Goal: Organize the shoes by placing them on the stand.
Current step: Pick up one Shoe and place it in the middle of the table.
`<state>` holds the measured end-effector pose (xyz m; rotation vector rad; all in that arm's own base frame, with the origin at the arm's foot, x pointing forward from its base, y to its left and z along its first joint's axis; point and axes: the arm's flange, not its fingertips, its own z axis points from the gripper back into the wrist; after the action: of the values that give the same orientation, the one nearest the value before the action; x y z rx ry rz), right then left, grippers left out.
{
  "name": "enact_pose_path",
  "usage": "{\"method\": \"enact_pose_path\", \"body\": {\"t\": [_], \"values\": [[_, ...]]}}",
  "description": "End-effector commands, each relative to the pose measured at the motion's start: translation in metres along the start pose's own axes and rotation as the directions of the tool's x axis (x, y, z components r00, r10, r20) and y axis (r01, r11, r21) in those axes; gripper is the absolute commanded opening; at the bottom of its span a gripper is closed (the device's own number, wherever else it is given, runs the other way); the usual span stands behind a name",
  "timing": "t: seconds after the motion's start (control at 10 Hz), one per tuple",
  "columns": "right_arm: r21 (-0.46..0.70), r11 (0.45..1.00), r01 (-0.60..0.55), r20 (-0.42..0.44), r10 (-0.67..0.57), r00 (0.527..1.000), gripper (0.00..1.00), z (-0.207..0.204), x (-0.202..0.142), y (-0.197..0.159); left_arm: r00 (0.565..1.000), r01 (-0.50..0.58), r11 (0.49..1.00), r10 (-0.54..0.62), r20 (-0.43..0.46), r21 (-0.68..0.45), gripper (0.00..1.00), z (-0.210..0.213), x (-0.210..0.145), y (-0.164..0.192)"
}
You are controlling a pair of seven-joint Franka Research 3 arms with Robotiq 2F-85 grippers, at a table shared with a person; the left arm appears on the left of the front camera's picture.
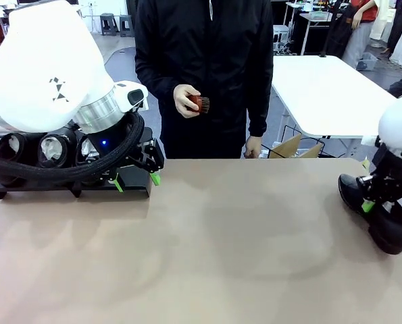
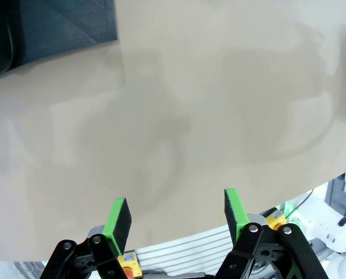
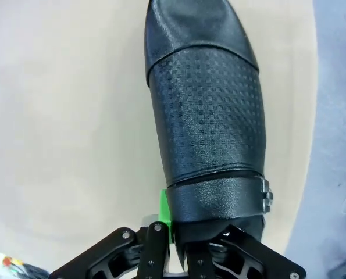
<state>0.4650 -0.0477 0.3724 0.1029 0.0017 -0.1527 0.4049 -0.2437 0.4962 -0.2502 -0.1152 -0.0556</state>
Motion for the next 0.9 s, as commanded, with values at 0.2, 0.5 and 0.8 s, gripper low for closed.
{"method": "enact_pose_path", "body": {"t": [0.2, 0.5, 0.8], "values": [[0.082, 0.992, 0.100, 0.143, -0.111, 0.983, 0.00, 0.060, -0.071, 0.090, 1.000, -0.012, 1.000, 0.012, 0.002, 0.020, 0.83, 0.003, 0.000, -0.001], [0.075, 0.994, 0.073, 0.117, -0.082, 0.990, 0.00, 0.059, -0.054, 0.067, 1.000, -0.012, 1.000, 0.012, 0.002, 0.020, 0.83, 0.003, 0.000, -0.001], [0.075, 0.994, 0.073, 0.117, -0.082, 0.990, 0.00, 0.059, -0.054, 0.067, 1.000, -0.012, 1.000, 0.012, 0.002, 0.020, 0.83, 0.003, 0.000, -0.001]]}}
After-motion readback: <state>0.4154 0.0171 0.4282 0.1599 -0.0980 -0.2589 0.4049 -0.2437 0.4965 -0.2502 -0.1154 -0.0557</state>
